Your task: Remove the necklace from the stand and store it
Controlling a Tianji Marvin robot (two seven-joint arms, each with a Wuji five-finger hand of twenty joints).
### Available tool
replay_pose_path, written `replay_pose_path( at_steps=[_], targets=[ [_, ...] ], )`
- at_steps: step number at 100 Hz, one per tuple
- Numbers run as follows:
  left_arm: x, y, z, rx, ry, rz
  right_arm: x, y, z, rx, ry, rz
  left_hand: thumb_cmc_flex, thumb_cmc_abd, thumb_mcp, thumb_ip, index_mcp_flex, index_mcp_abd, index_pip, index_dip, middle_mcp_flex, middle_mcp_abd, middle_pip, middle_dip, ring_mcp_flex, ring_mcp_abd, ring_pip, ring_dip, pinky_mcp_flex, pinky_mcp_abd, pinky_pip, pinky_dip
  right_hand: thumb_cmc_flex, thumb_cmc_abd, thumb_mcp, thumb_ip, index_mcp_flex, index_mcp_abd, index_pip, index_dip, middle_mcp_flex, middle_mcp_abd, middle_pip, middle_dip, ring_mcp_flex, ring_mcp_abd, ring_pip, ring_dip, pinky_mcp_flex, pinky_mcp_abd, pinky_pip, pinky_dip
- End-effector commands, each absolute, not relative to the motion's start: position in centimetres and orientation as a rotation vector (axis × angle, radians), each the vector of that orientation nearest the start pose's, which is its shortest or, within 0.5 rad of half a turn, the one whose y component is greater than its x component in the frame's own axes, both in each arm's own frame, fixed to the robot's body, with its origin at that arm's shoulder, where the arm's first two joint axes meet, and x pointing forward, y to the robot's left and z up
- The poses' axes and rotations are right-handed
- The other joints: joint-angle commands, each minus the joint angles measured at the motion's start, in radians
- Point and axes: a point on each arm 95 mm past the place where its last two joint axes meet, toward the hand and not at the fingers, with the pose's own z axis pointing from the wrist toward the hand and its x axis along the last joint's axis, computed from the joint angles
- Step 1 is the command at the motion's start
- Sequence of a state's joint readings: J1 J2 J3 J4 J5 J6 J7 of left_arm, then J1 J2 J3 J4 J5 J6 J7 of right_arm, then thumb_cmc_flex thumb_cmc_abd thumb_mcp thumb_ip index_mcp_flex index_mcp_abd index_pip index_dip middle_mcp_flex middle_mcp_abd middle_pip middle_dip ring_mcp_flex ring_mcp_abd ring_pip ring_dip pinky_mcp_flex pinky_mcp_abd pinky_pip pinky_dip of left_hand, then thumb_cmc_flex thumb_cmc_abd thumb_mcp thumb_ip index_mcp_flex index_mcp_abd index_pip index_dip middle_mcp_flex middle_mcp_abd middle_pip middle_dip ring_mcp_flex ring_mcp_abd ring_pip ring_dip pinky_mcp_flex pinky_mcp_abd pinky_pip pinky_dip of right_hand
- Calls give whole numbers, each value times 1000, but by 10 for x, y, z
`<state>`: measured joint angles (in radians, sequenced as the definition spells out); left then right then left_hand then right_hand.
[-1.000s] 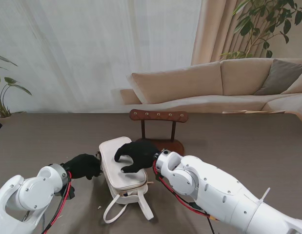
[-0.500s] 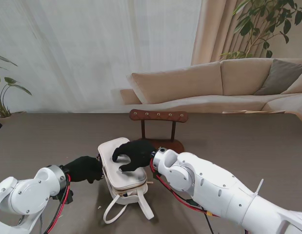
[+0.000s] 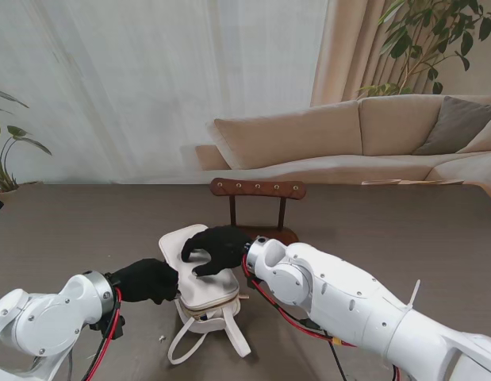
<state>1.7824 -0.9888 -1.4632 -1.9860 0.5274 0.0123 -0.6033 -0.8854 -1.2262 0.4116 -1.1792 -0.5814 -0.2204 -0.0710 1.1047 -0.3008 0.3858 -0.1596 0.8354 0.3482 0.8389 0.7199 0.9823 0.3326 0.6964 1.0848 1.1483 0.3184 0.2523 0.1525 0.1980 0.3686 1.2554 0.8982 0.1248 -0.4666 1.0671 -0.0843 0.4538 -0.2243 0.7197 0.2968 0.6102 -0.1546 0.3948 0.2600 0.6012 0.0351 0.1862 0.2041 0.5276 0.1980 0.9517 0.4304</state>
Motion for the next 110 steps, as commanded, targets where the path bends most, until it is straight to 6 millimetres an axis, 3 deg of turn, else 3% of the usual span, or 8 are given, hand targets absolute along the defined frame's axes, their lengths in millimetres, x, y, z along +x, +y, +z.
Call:
replay_pose_path(
  at_steps=[1, 110],
  targets=[
    [332, 9, -266, -1710, 1858, -1564, 445, 189, -355, 978, 2134, 1781, 24, 33, -13, 23, 2, -65, 35, 6, 11, -23, 19, -6, 1, -43, -10, -3, -4, -24, 52, 1, 19, 28, 63, -15, 10, 8, 4, -9, 31, 24, -2, -12, 83, 15, 89, 11, -264, -35, -2, -13],
    [296, -54, -243, -1512, 2119, -1721, 446, 188, -368, 1035, 2203, 1721, 24, 45, -35, 25, -1, -78, 42, 8, 23, -42, 27, -8, 22, -63, 2, -1, 32, -25, 68, -1, 31, 31, 83, -16, 31, 20, 14, -12, 57, 25, -3, -13, 104, 0, 99, 19, -270, -47, -2, -13]
  ],
)
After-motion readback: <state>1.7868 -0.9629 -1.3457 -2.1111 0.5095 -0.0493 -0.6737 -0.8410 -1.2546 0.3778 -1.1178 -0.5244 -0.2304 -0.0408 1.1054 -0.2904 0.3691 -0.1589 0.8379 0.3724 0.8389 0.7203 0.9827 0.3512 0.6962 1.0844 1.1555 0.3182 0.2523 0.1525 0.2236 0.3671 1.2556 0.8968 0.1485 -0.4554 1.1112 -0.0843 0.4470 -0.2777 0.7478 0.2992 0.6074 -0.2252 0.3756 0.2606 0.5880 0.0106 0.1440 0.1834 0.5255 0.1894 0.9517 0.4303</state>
